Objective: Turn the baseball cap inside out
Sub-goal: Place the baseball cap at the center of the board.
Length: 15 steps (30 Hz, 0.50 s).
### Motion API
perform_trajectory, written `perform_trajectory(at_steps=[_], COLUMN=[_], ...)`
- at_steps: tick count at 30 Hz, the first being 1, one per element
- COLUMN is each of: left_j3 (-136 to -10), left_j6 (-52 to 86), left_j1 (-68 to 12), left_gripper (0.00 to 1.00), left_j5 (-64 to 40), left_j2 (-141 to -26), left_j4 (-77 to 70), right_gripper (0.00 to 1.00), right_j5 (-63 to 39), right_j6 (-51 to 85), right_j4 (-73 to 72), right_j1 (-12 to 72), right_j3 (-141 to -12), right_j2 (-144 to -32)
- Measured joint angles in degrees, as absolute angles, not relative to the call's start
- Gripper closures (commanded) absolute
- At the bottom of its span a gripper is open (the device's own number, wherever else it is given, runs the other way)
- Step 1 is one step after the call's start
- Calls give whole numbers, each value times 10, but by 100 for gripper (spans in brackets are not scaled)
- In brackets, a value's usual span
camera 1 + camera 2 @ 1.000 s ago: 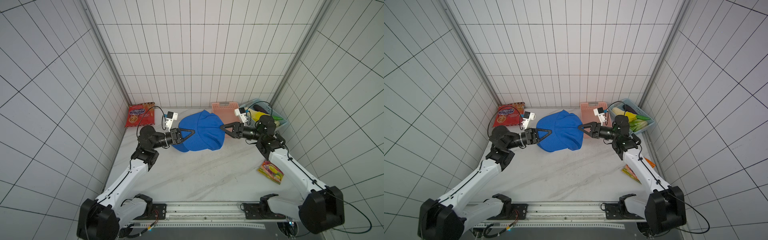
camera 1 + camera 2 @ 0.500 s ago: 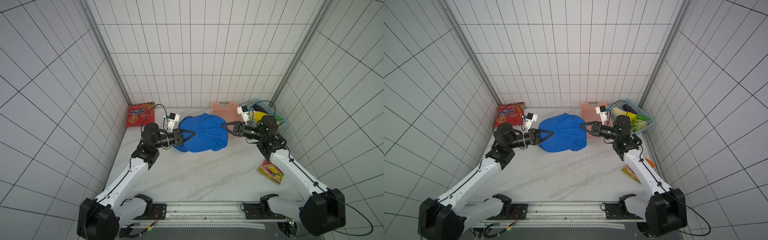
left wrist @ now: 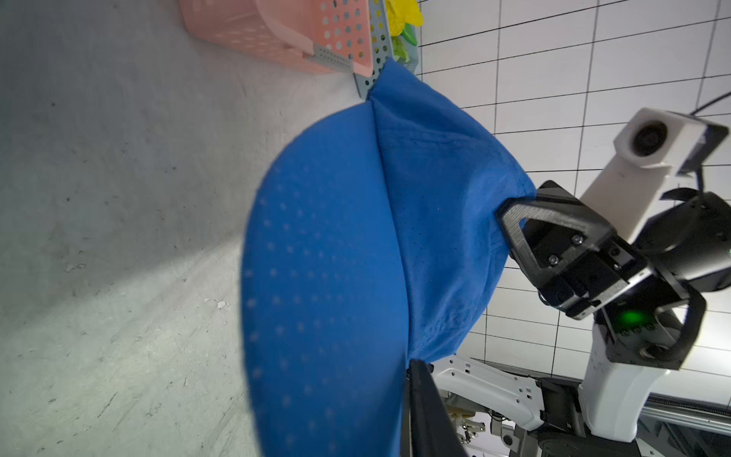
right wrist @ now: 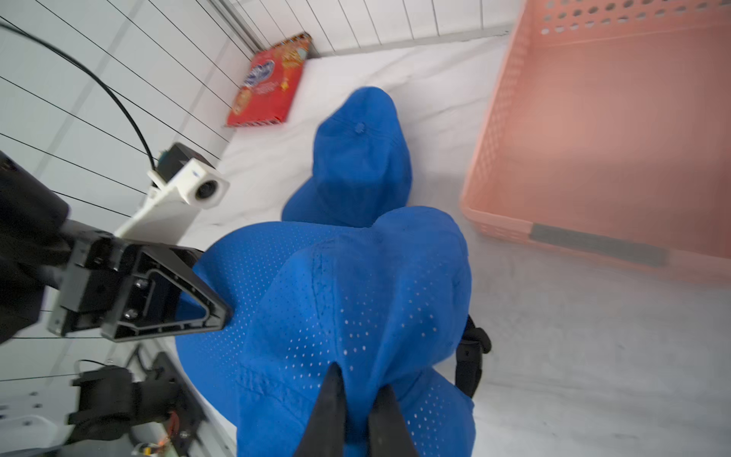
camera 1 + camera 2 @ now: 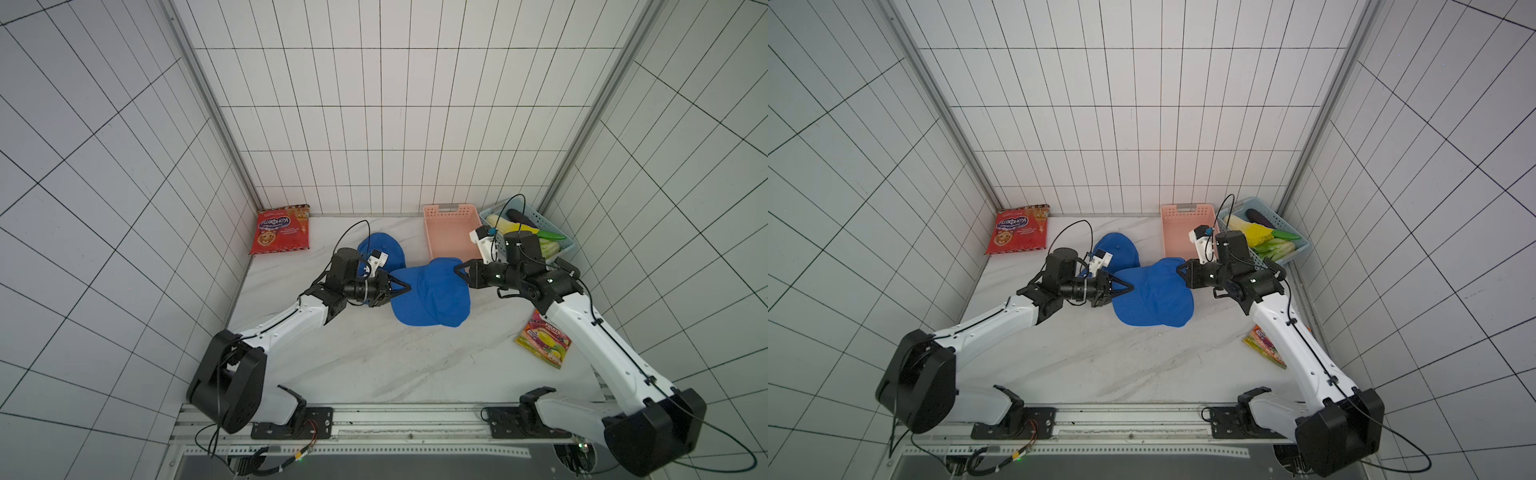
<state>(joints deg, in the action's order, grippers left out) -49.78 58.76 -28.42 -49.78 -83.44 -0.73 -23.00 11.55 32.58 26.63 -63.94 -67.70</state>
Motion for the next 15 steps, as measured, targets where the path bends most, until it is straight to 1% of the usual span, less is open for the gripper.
perform_trajectory(at_steps=[1,6,8,10,11,12,14,15], left_j3=[-500,-503,-501,-494,-488,-478,-453,-437], left_j6=[583,528,496,466,450,434,408,393], left_j1=[-285,-273,-259,-242,-234,-225,-205,-194], left_gripper=[77,76,75,72,69,63,50,42], left_j5=[-500,-512,-512,-512,-511,-507,-495,-486], left_j2=[-847,-892,-900,-899,-897,-891,-872,-857], left_j4=[-1,69,112,152,172,194,234,255], right_gripper=[88,84,80,74,69,65,57,50], right_j5=[-210,-136,-121,-115,-116,-119,-133,-143], right_j6=[100,51,41,36,35,33,34,35], right_j4=[339,355,355,354,354,353,347,343], right_j1=[279,354,385,416,430,445,463,470], right_j3=[-639,-630,-624,-620,-618,-618,-617,-617], right_j2=[-678,-706,-734,-764,-776,-787,-798,-799])
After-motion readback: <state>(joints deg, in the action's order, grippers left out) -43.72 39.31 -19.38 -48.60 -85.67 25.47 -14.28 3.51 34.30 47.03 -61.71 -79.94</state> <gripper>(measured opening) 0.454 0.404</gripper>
